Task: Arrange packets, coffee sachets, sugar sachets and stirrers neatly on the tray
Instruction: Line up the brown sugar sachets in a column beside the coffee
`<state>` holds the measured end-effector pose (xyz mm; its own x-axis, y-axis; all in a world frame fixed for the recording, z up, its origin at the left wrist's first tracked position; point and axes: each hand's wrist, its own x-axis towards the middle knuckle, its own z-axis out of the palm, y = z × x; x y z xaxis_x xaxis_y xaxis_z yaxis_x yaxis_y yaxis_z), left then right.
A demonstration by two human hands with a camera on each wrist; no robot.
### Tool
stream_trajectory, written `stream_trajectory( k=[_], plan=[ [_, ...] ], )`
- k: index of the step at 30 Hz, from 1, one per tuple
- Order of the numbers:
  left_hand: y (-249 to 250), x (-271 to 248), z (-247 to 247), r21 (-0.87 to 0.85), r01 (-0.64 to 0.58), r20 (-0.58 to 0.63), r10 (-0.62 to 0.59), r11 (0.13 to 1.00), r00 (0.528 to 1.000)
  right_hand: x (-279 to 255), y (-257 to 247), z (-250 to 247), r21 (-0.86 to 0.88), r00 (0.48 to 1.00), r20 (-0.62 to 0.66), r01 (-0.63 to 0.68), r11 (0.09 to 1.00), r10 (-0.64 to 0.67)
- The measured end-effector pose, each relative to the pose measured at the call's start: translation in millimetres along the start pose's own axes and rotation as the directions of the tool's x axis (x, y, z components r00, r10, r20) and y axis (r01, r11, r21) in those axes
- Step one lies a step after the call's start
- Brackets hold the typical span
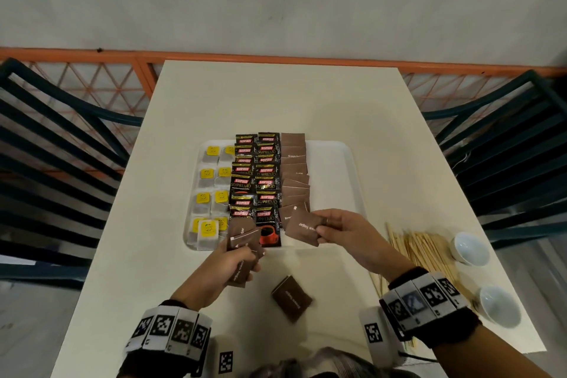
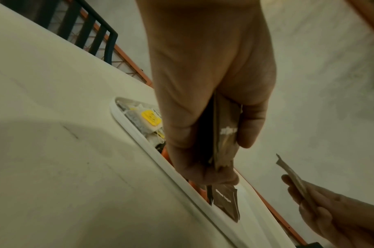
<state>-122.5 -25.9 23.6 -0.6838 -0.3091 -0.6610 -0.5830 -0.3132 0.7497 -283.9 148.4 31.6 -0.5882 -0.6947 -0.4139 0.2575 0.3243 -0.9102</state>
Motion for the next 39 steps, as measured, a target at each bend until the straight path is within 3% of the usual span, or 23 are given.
stream_trajectory(
  k=[7,10,13,15,19,22,24,26,29,32,35,39],
  plan=[
    [1,1,-2,0.032,-0.001,-0.021,0.002,0.999,1.0,15,-1,-2,-0.074,0.997,-0.077,0.013,0.997,-0.018],
    [0,1,0,-0.012,-0.006,-0.028,0.006,1.0,1.0,21,-1,2,0.058,0.994,-0.101,-0.038,0.998,0.044],
    [5,0,4,-0.096,-0.034,0.0,0.035,0.995,0.999,24,-3,12,0.251,0.992,0.0,-0.124,0.96,0.128],
    [11,-1,7,-0.163,-0.059,0.052,0.068,0.985,0.996,24,-5,21,0.273,0.981,0.085,-0.189,0.943,0.172],
    [20,-2,11,-0.186,-0.108,0.156,0.138,0.977,0.978,25,-3,37,0.178,0.943,0.255,-0.263,0.948,0.214],
    [22,-1,8,-0.069,-0.115,0.14,0.124,0.991,0.982,25,1,39,-0.042,0.912,0.355,-0.204,0.978,0.205],
    [22,-2,3,0.047,-0.098,0.148,0.09,0.994,0.985,24,0,36,-0.2,0.946,0.283,-0.102,0.974,0.157],
    [20,-2,-1,0.152,-0.078,0.181,0.049,0.985,0.982,26,-2,31,-0.347,0.977,0.212,0.048,0.937,0.028],
    [17,-1,0,0.216,-0.063,0.2,0.019,0.974,0.98,29,-5,27,-0.46,0.964,0.261,0.167,0.872,-0.047],
    [15,0,2,0.209,-0.056,0.158,0.023,0.976,0.987,32,1,22,-0.446,0.969,0.244,0.141,0.884,-0.031],
    [10,-1,-4,0.156,-0.029,0.069,0.018,0.987,0.997,39,14,11,-0.349,0.997,0.07,0.044,0.936,-0.021],
    [-2,-1,-19,0.038,-0.026,-0.054,0.028,0.999,0.998,52,32,-1,-0.332,0.99,-0.143,-0.062,0.941,0.014]
  ],
)
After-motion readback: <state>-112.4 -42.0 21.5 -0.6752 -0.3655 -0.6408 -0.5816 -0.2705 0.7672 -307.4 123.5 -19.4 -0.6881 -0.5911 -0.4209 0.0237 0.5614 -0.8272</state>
